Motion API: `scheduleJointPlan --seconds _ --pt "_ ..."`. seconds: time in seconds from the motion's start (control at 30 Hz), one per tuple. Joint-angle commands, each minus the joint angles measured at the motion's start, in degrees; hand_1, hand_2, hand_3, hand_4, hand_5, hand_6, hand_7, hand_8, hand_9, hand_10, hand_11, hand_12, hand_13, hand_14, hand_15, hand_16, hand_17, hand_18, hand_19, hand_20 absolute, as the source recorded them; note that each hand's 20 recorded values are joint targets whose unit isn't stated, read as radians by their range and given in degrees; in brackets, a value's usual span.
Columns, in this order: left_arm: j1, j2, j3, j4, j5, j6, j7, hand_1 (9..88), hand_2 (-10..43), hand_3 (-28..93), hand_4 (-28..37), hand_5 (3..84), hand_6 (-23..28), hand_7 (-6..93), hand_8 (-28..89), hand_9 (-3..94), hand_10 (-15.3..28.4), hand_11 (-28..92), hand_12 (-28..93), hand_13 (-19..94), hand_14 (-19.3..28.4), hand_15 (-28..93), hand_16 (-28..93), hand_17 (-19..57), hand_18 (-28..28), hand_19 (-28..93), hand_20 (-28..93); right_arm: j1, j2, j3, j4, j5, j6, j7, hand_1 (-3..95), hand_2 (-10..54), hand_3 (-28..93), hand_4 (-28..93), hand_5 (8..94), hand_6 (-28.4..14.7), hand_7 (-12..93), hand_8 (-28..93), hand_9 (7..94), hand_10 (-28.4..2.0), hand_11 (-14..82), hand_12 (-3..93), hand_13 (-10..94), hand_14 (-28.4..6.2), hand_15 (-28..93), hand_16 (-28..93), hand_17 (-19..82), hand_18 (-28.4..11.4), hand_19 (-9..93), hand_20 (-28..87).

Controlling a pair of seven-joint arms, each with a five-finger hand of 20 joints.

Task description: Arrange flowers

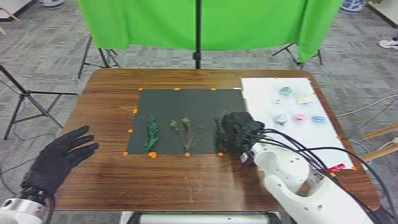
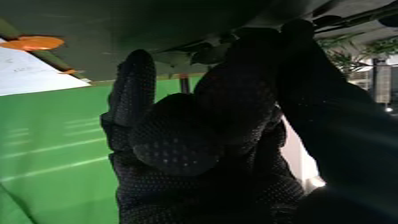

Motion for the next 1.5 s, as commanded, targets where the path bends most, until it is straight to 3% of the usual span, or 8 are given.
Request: scheduleJointPlan --seconds 0.03,0.23,0.27,0.5,0.53,0.7,0.93,1.5 --pt "0.92 -0.03 0.10 0.00 -0.10 0.16 -0.30 26.5 -1.7 70 -26.6 34.6 5.1 20.2 -10 31.7 13.9 25 16 28 16.9 35 -2 -6.4 23.1 52 0 -1.45 -0.87 -0.10 0.24 -0.68 -0.33 -0.98 40.4 -9.5 87 -20 67.9 -4.5 64 25 91.6 -5.8 50.7 32.1 83 -5.5 73 34 34 -18.4 74 43" --pt "0.83 0.10 0.17 0.06 -0.08 0.12 -0.38 26.6 -1.7 70 -26.7 34.6 5.1 20.2 -10 31.7 13.9 25 16 28 16.9 35 -2 -6.5 23.1 52 0 -2.29 -0.41 0.81 -0.47 -0.83 -1.60 -1.68 39.9 -9.5 87 -20 68.0 -3.8 64 24 91.6 -5.9 50.3 32.4 83 -5.5 74 34 34 -18.4 74 43" --pt "2.03 2.67 0.78 0.05 -1.82 1.74 1.54 26.6 -1.7 70 -26.6 34.6 5.1 20.1 -10 31.6 13.9 25 16 28 16.9 35 -2 -6.5 23.1 52 0 -2.37 -0.27 0.90 -0.57 -0.79 -1.85 -1.57 39.8 -9.5 86 -20 68.1 -3.7 64 24 91.6 -5.9 50.2 32.5 83 -5.5 74 34 34 -18.5 74 43" --pt "1.42 1.62 0.46 0.15 -1.14 1.11 0.72 26.5 -1.7 70 -26.6 34.5 5.1 20.4 -10 31.7 13.9 25 16 28 16.9 35 -2 -6.5 23.1 52 0 -2.62 0.26 1.96 -1.21 0.42 -1.43 -0.49 34.7 -9.5 83 -26 68.5 -2.7 62 20 91.6 -6.3 48.6 33.0 82 -5.8 74 34 33 -18.8 74 43" --pt "0.33 -0.91 -0.21 0.12 0.50 -0.47 -1.15 26.5 -1.7 70 -26.6 34.6 5.0 20.4 -10 31.8 14.0 25 16 28 16.9 35 -2 -6.4 23.1 52 0 -2.55 0.16 2.15 -1.02 0.79 -0.69 -0.67 32.8 -9.5 83 -27 68.8 -2.7 62 19 91.7 -6.4 48.3 33.1 82 -5.9 74 34 33 -18.9 74 43" --pt "1.80 2.54 0.66 0.17 -1.59 1.44 1.36 26.5 -1.7 70 -26.7 34.7 5.1 20.3 -10 31.7 13.8 25 16 28 17.2 35 -2 -6.5 23.1 52 0 -2.34 0.44 2.24 -1.62 3.65 3.85 0.07 23.8 -4.8 80 -28 70.4 -2.8 66 -13 92.1 -6.9 47.1 33.2 82 -6.7 74 33 33 -19.5 74 43" --pt "1.85 1.81 0.38 -0.04 -1.26 1.31 1.21 26.4 -1.6 70 -26.7 34.7 5.2 20.1 -10 31.7 13.9 25 16 28 17.1 35 -2 -6.5 23.1 52 0 -0.45 1.48 3.07 -2.75 6.37 8.81 3.01 18.5 -1.3 79 -28 70.7 -3.1 61 -14 91.3 -8.3 46.5 34.3 80 -7.9 75 34 32 -20.0 75 43" --pt "1.60 -0.16 -1.47 -0.40 -0.03 0.76 1.17 26.4 -1.5 70 -26.7 34.7 5.1 20.2 -10 31.8 14.0 25 16 28 17.0 35 -2 -6.5 23.1 52 0 -7.55 12.87 15.98 -3.96 4.56 4.71 4.10 27.5 -5.9 87 -27 52.8 -4.0 29 -16 53.0 -12.3 31.1 23.9 49 -9.5 60 22 19 -20.8 68 43"
